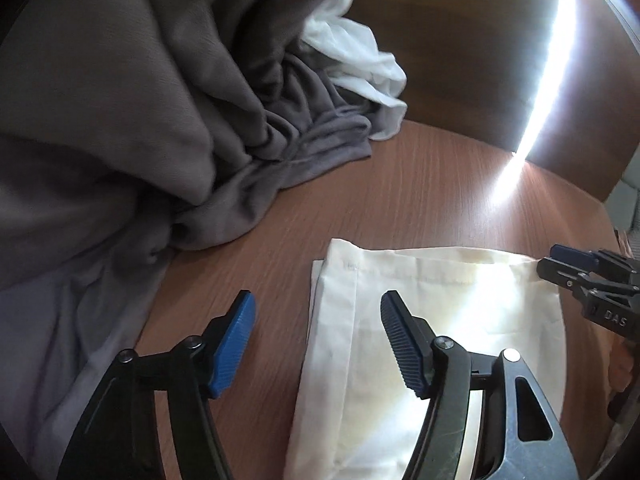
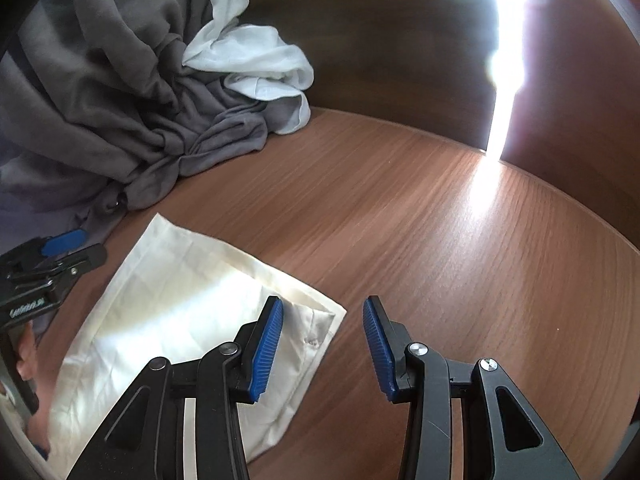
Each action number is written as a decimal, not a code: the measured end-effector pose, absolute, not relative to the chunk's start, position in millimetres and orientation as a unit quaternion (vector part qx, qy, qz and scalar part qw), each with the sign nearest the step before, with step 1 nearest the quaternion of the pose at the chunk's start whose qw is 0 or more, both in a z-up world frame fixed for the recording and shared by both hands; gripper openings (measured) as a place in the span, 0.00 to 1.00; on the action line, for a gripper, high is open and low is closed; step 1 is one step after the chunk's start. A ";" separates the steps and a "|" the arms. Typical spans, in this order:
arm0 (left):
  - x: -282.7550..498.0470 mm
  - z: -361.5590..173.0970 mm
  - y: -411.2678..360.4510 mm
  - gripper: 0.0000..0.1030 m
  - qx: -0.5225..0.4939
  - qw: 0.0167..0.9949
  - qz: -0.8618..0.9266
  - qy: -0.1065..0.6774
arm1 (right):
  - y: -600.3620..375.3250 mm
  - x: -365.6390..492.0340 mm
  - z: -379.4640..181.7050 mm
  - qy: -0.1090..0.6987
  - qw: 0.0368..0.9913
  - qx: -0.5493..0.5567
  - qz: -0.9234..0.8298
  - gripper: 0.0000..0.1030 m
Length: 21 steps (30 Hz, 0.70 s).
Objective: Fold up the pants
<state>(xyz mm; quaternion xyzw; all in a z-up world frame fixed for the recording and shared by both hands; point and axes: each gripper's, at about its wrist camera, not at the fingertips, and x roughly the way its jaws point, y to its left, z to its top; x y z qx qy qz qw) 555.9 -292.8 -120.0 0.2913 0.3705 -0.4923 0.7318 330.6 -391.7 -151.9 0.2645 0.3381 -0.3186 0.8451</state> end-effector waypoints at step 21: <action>581.0 -165.6 -334.8 0.44 0.288 0.681 -0.532 0.413 | -384.2 345.5 -164.8 0.345 0.840 0.247 -0.339 0.41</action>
